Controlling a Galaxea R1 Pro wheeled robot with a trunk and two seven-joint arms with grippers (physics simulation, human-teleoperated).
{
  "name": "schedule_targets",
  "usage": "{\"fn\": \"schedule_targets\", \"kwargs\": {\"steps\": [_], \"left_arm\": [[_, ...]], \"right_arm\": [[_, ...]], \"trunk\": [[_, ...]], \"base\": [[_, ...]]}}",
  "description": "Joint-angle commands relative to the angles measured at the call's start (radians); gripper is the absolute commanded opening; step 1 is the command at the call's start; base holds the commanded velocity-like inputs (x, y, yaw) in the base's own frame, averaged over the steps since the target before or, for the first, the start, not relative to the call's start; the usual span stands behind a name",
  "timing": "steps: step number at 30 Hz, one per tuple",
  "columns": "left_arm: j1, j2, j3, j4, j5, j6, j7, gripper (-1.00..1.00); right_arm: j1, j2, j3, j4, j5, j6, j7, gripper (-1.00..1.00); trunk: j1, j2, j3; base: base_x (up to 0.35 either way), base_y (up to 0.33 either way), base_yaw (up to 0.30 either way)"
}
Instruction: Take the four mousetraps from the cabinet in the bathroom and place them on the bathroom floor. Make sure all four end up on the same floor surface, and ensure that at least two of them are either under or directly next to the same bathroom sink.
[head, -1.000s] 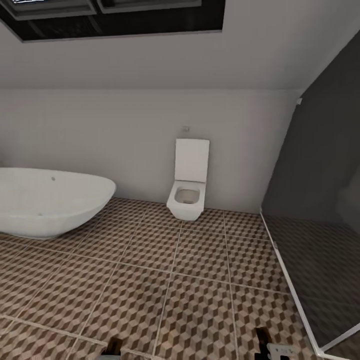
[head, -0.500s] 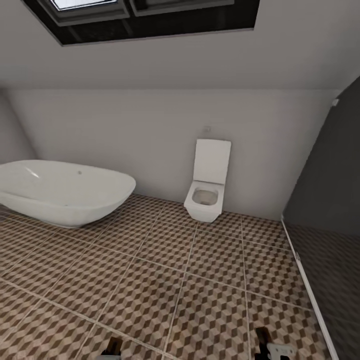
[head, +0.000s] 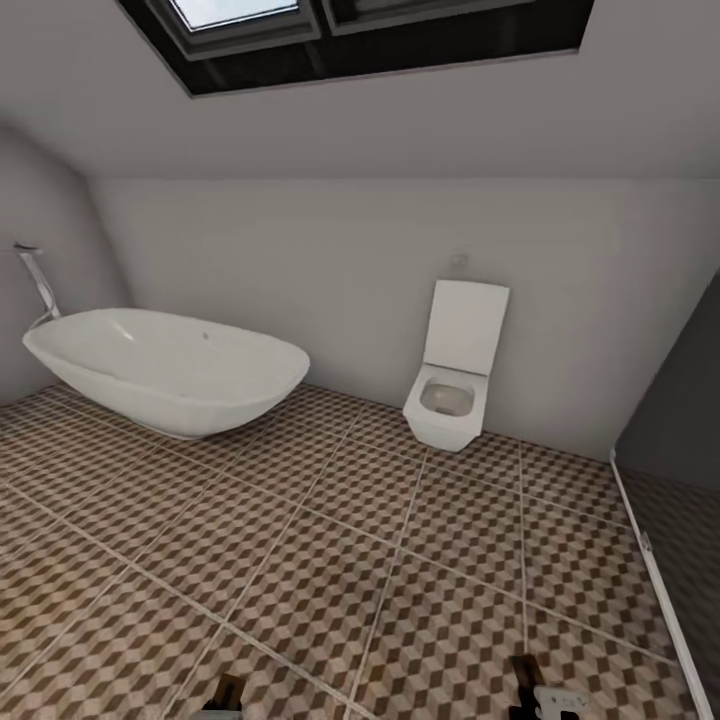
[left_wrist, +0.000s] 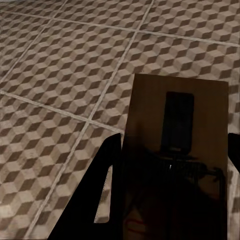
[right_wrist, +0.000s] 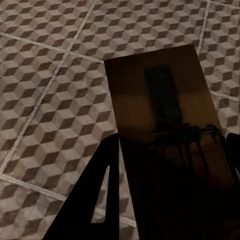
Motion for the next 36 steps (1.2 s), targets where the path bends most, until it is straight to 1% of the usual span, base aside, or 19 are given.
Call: {"fn": "schedule_targets", "kwargs": {"steps": [1,36], "left_arm": [[-0.001,-0.001,-0.008,0.003,0.004,-0.004,0.005,-1.00],[-0.001,0.000,-0.008,0.003,0.004,-0.004,0.005,-1.00]], "right_arm": [[0.000,-0.001,0.008,0.000,-0.012,-0.004,0.003,-1.00],[0.000,-0.001,0.008,0.000,-0.012,-0.004,0.003,-1.00]], "trunk": [[0.000,0.000,-0.001],[0.000,0.000,-0.001]], "base": [[0.000,0.000,0.255],[0.000,0.000,0.255]]}}
